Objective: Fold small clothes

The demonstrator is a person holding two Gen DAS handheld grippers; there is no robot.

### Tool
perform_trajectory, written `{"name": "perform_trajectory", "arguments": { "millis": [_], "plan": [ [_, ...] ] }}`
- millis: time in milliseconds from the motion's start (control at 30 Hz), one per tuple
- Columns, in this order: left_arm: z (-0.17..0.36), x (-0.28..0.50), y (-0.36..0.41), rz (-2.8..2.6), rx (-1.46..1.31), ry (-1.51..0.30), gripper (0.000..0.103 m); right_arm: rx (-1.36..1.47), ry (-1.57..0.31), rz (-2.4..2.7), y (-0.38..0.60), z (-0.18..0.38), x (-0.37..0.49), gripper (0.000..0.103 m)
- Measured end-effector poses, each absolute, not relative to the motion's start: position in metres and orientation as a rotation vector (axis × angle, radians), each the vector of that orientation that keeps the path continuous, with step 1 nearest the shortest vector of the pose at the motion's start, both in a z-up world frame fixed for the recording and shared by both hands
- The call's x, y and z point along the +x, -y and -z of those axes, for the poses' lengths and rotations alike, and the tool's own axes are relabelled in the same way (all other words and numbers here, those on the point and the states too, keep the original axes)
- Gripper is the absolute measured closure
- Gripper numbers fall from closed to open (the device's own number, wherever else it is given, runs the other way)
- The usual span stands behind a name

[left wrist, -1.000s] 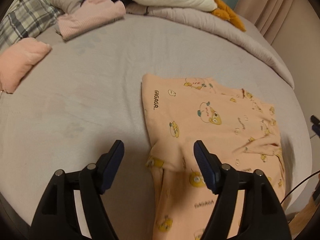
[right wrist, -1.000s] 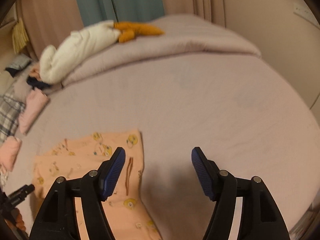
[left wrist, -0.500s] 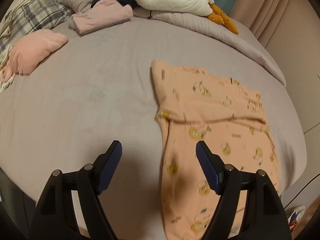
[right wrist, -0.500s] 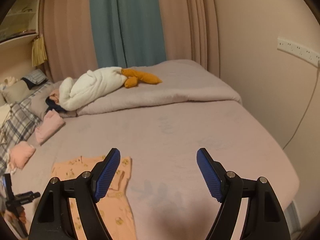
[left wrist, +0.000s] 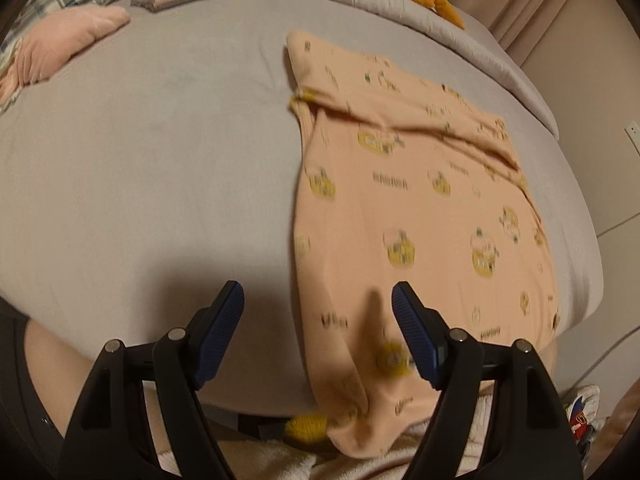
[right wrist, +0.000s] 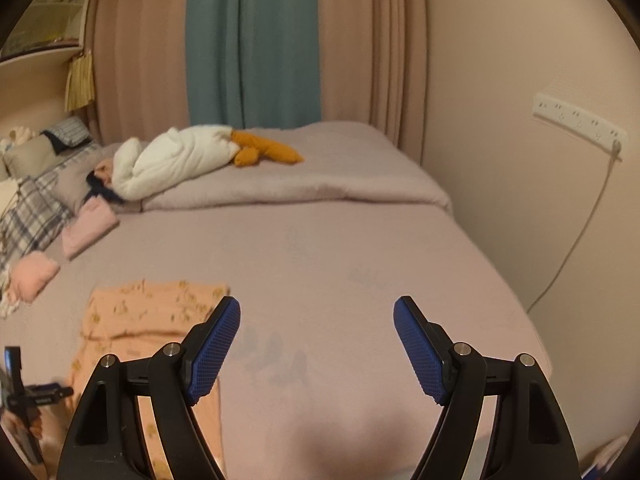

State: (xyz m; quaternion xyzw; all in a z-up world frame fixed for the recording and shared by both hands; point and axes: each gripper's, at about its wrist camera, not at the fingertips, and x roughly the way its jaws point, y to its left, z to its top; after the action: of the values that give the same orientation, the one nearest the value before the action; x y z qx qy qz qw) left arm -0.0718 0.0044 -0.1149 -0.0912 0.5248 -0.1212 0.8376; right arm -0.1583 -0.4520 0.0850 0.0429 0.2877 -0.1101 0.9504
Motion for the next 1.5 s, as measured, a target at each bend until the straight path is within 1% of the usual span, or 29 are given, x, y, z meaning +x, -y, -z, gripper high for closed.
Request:
{"name": "perform_trajectory", "arguments": {
  "millis": [200, 500, 567, 600, 633, 667, 733, 767, 800, 833, 933, 1133, 1300, 1500],
  "plan": [
    [0.127, -0.099, 0.004, 0.269, -0.169, -1.114, 0.028, 0.065, -0.658, 0.168, 0.426, -0.037, -0.151, 0.024],
    [0.141, -0.128, 0.015, 0.309, -0.169, -1.132, 0.028, 0.103, -0.746, 0.012, 0.385, 0.02, -0.142, 0.024],
    [0.146, -0.132, 0.021, 0.34, -0.169, -1.156, 0.032, 0.106, -0.766, -0.021, 0.378, 0.032, -0.142, 0.024],
    [0.149, -0.133, 0.024, 0.352, -0.164, -1.171, 0.039, 0.111, -0.775, -0.037, 0.375, 0.037, -0.141, 0.024],
    [0.152, -0.133, 0.027, 0.371, -0.168, -1.188, 0.048, 0.115, -0.784, -0.049, 0.373, 0.043, -0.142, 0.024],
    [0.156, -0.133, 0.028, 0.383, -0.176, -1.201, 0.051, 0.119, -0.796, -0.062, 0.37, 0.049, -0.142, 0.024],
    [0.165, -0.133, 0.031, 0.401, -0.193, -1.227, 0.071, 0.124, -0.833, -0.086, 0.363, 0.062, -0.138, 0.024],
    [0.167, -0.134, 0.031, 0.404, -0.204, -1.23, 0.075, 0.119, -0.855, -0.095, 0.358, 0.068, -0.136, 0.024],
    [0.167, -0.135, 0.031, 0.409, -0.214, -1.224, 0.082, 0.115, -0.865, -0.1, 0.355, 0.072, -0.135, 0.024],
    [0.166, -0.136, 0.03, 0.414, -0.217, -1.215, 0.092, 0.113, -0.873, -0.109, 0.352, 0.076, -0.134, 0.024],
    [0.155, -0.141, 0.03, 0.42, -0.216, -1.176, 0.095, 0.126, -0.892, -0.136, 0.347, 0.086, -0.135, 0.024],
    [0.115, -0.147, 0.015, 0.434, -0.298, -1.058, 0.095, 0.165, -0.925, -0.136, 0.349, 0.099, -0.137, 0.024],
    [0.086, -0.151, 0.011, 0.469, -0.31, -0.986, 0.096, 0.189, -0.957, -0.131, 0.35, 0.106, -0.146, 0.024],
    [0.07, -0.13, 0.012, 0.499, -0.357, -0.946, 0.096, 0.203, -0.959, -0.116, 0.354, 0.106, -0.16, 0.024]
  ]
}}
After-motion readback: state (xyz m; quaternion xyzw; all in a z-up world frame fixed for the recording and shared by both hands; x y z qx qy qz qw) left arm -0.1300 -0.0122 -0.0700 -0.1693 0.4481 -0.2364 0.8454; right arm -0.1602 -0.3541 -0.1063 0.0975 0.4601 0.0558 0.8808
